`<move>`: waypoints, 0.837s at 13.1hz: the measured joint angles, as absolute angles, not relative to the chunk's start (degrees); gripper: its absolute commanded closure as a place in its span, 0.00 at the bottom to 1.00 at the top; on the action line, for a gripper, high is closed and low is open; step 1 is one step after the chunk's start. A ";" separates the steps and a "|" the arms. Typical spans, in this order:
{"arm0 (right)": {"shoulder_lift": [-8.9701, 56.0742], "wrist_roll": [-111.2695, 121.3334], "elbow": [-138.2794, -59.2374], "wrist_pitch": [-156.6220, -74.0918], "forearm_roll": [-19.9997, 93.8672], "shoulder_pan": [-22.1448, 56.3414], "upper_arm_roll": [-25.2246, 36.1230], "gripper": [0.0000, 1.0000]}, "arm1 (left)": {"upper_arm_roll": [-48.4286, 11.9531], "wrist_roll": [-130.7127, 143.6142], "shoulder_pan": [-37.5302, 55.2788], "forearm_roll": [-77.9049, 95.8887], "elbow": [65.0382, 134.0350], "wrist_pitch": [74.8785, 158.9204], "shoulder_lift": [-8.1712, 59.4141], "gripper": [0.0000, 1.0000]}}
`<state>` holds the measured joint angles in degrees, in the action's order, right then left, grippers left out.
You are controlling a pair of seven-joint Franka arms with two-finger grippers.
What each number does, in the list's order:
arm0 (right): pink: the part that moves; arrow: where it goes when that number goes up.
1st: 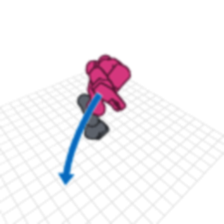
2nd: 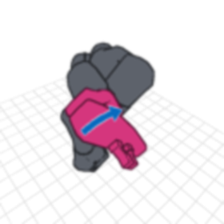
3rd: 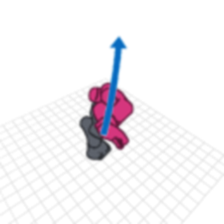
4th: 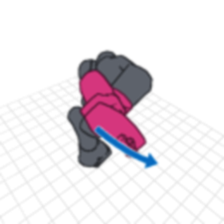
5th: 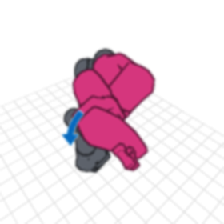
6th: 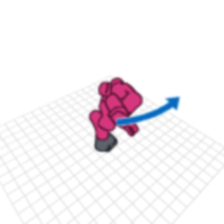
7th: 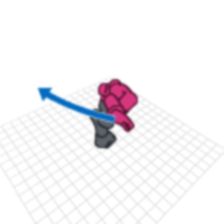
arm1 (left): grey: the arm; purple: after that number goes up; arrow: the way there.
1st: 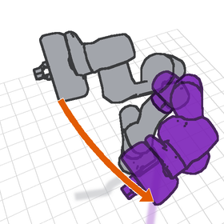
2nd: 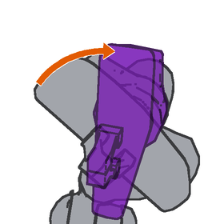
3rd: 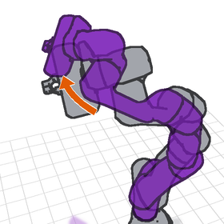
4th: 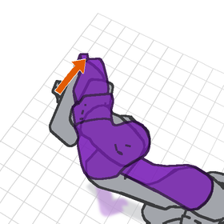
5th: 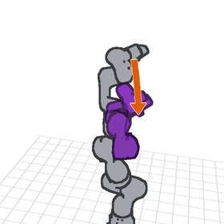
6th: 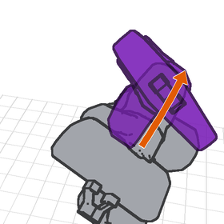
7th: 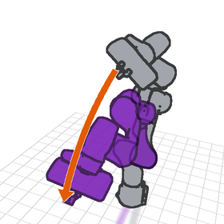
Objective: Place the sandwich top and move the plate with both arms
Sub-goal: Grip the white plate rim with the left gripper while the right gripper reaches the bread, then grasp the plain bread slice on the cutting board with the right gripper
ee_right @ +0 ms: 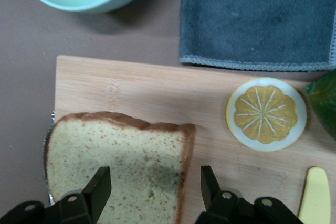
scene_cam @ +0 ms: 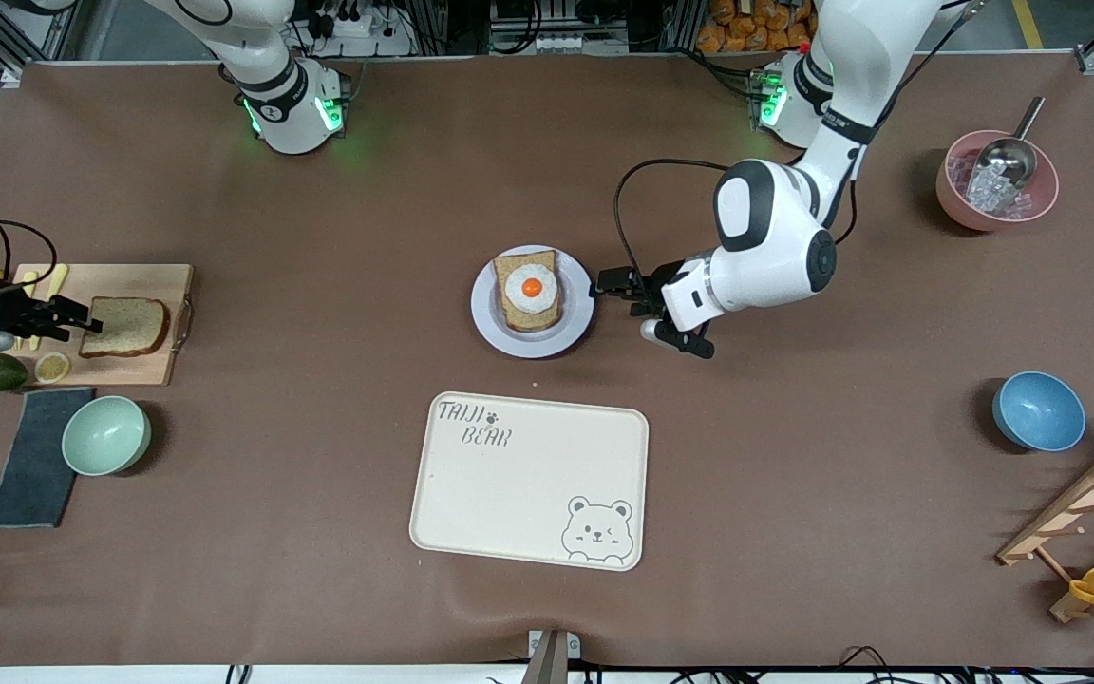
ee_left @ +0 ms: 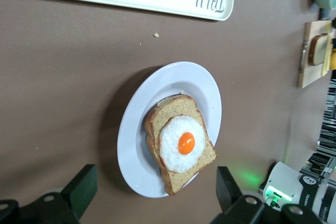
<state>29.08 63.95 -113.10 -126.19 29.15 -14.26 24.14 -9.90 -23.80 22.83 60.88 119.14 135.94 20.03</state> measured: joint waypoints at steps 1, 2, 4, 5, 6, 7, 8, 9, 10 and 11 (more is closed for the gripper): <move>29.30 64.07 -113.10 -126.19 29.25 -14.49 24.14 0.32 | -9.98 -28.02 22.83 64.69 120.57 137.21 20.05 0.00; 29.51 64.12 -113.11 -126.19 29.47 -14.69 24.14 0.35 | -10.07 -32.39 22.83 68.94 121.89 138.17 20.10 0.00; 30.24 64.35 -113.11 -126.19 30.50 -14.90 24.14 0.48 | -10.27 -37.80 22.86 74.57 123.28 138.77 20.29 0.00; 30.67 64.41 -113.11 -126.19 30.79 -14.95 24.14 0.55 | -10.39 -38.32 23.02 75.41 123.40 138.80 20.36 0.00; 30.99 64.42 -113.11 -126.19 31.04 -15.03 24.14 0.66 | -10.48 -38.32 23.31 75.86 123.39 138.88 20.36 0.00; 31.23 64.44 -113.10 -126.19 31.24 -15.16 24.14 0.82 | -10.52 -38.32 23.59 76.29 123.38 139.02 20.36 0.00; 31.34 64.45 -113.10 -126.10 31.65 -15.24 24.13 1.00 | -10.53 -38.32 23.80 76.55 123.35 139.26 20.36 0.00; 31.33 64.46 -113.04 -126.05 31.96 -15.26 24.16 1.00 | -10.53 -38.32 23.88 76.62 123.30 139.46 20.36 0.00; 31.34 64.46 -112.88 -126.12 32.00 -15.31 24.28 1.00 | -10.52 -38.32 23.88 76.63 123.22 139.52 20.36 0.00; 31.35 64.46 -112.86 -126.08 32.18 -15.37 24.30 1.00 | -10.52 -38.32 23.87 76.63 123.11 139.56 20.36 0.00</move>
<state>31.35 64.46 -112.86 -126.08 32.18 -15.37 24.30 -10.52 -38.32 23.87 76.63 123.11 139.56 20.36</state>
